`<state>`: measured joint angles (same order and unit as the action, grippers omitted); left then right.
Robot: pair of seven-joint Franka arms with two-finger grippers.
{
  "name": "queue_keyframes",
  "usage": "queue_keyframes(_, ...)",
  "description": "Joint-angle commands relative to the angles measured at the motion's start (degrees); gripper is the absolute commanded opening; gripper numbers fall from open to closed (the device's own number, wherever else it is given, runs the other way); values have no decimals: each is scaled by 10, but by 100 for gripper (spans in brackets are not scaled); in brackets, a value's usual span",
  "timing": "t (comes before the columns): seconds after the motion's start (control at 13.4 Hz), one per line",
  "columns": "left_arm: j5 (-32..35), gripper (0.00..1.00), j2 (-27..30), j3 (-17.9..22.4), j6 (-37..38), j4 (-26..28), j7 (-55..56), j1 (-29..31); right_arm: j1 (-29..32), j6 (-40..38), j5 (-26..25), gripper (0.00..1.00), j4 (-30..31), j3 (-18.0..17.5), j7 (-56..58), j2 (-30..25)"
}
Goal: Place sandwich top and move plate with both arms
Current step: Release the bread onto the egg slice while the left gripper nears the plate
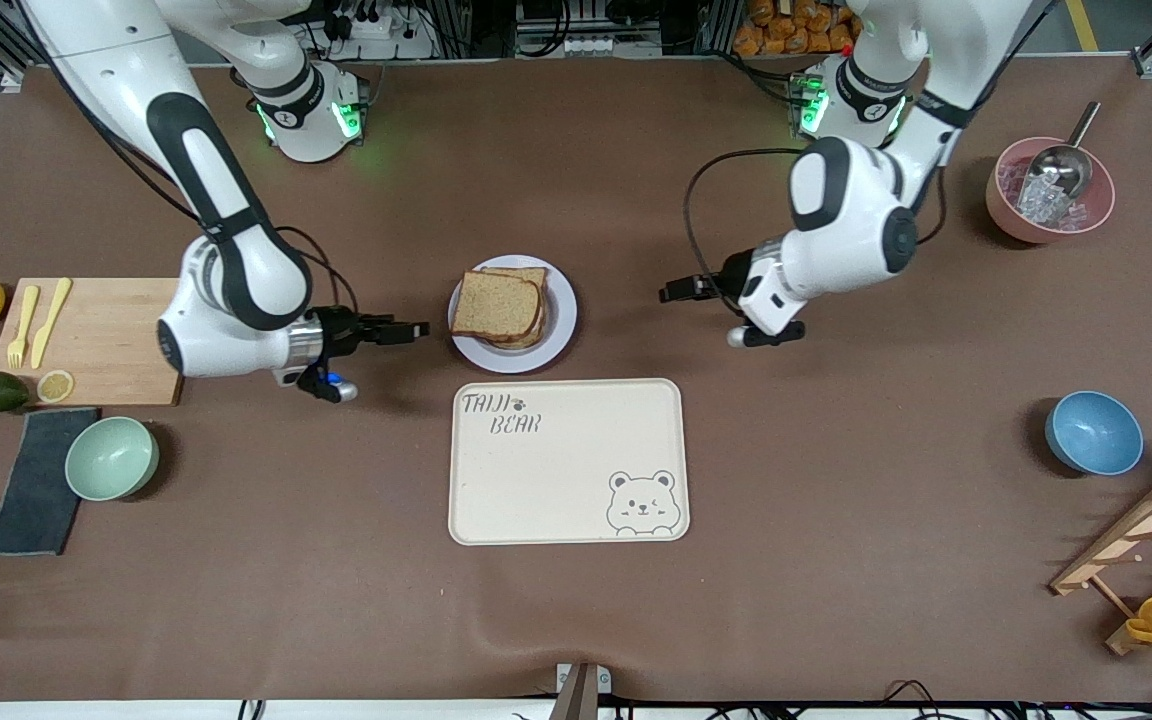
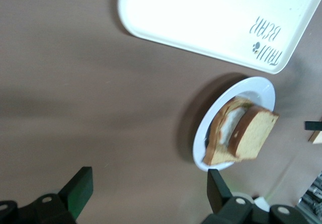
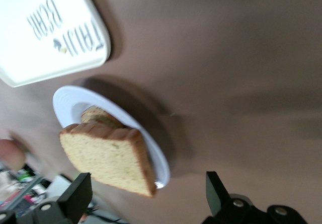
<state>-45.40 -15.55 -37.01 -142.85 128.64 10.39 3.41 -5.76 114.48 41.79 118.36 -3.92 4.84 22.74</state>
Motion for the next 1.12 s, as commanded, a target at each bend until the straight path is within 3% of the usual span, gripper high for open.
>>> queue_keyframes(0.0,-70,100,-47,-3,-90,-7,-7,-48,25,-16,-111,100,-29,0,-2,-26)
queue_keyframes(0.3,-148,100,-127,-4,-130,-45,-93,-79,47,-18,-270,100,-45,23,-1,-91)
queue_keyframes(0.52,-251,100,-170,-4,-181,-81,-181,-125,69,-96,-365,100,-122,23,-1,-123)
queue_keyframes(0.74,-359,100,-209,-3,-187,-120,-308,-142,86,-220,-394,100,-241,36,-2,-125)
queue_keyframes(1.04,-491,96,-243,-3,-187,-140,-498,-144,79,-276,-392,100,-274,89,-4,-165)
